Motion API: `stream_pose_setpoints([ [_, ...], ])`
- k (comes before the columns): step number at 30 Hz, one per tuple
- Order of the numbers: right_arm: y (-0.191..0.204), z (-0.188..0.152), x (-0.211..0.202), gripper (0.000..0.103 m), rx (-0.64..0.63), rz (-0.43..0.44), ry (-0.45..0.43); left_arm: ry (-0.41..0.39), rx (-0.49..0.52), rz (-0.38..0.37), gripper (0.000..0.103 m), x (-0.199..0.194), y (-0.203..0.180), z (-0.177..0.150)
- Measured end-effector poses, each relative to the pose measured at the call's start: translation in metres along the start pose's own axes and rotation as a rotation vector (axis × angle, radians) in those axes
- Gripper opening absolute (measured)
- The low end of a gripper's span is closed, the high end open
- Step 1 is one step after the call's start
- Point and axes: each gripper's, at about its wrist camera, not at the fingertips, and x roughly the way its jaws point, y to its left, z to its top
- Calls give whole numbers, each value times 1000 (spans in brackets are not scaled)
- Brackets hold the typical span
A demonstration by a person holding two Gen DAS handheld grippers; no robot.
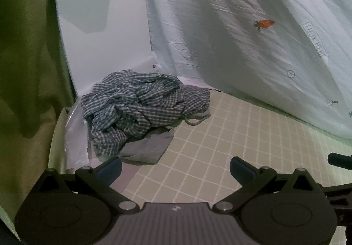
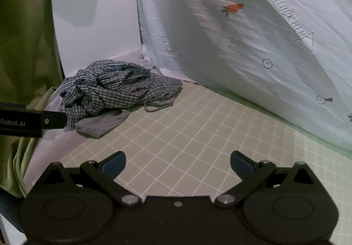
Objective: Fold clothes
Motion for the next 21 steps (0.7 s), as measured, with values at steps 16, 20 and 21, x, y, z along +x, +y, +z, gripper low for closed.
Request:
stream_pose_setpoints([
  [16, -12, -1, 0, 102, -2, 26, 0, 11, -6, 29, 103, -3, -9, -3],
  [20, -13, -1, 0, 102, -5, 31, 5, 13, -5, 32, 103, -3, -9, -2],
  [21, -13, -1, 0, 102, -5, 32, 6, 13, -4, 32, 103, -3, -9, -2],
])
